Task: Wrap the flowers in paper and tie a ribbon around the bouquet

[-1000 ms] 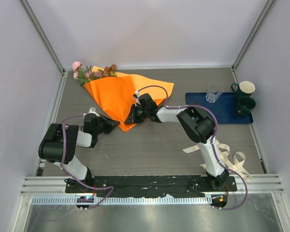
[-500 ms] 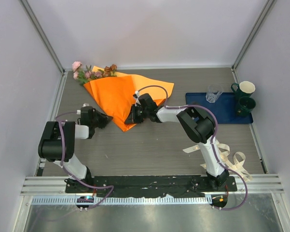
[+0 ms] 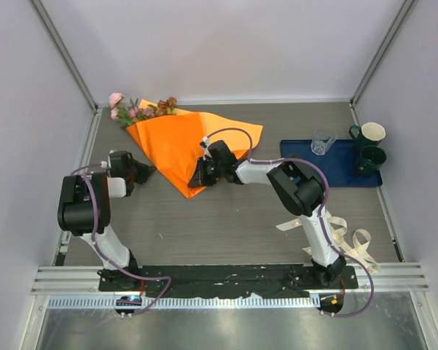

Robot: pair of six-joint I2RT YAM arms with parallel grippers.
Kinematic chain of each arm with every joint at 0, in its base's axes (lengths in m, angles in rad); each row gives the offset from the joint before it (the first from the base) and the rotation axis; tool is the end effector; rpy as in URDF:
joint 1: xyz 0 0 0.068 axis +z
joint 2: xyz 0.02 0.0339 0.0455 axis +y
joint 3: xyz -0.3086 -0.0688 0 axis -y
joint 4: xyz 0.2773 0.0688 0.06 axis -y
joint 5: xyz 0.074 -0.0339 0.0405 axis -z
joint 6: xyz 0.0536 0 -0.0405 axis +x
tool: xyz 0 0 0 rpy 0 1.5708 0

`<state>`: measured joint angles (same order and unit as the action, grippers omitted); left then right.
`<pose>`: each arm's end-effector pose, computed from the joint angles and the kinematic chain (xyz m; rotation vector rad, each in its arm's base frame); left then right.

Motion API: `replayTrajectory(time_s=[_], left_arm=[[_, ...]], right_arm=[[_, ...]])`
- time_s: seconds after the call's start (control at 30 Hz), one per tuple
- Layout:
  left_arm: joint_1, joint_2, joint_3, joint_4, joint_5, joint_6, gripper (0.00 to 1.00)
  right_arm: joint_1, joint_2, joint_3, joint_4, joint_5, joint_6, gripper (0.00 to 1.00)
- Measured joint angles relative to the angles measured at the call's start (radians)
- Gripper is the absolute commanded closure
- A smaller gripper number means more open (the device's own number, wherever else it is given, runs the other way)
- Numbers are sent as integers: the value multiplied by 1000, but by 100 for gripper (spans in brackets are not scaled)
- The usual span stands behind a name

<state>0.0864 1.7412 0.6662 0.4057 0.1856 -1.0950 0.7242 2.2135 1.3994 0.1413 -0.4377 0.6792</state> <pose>0.3559 0.0209 0.1237 -1.2123 1.9965 -0.7358 0.3855 0.3713 0.1237 -0.3191 2.4552 1.1838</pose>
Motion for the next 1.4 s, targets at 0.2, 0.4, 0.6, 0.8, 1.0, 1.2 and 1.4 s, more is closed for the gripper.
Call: replayTrajectory(time_s=[0.2,0.4,0.6,0.8,1.0,1.2,1.4], left_arm=[[68,72,77,8,18,0,100],[82,100,97,33,53,-5,100],[82,-93,-101,34,47,-19,96],[81,-61,-81,146,146,-52,99],[77,79,-12,200,193,-86,100],[80,190,84,205,201,-109,100],[101,233,154,185,189,-111,100]], right_arm=[[0,8,17,-19,-10,-5,100],[0,14,25,-24,-18,-9,100],[0,23,43,-37,-24,-14,100],[-1,26,45,-39,-29,-15,100],[-1,26,45,-39,-29,-15,100],[-1,26,45,-39,-29,-15,100],[-1,26,48,-45,-28,-19,100]])
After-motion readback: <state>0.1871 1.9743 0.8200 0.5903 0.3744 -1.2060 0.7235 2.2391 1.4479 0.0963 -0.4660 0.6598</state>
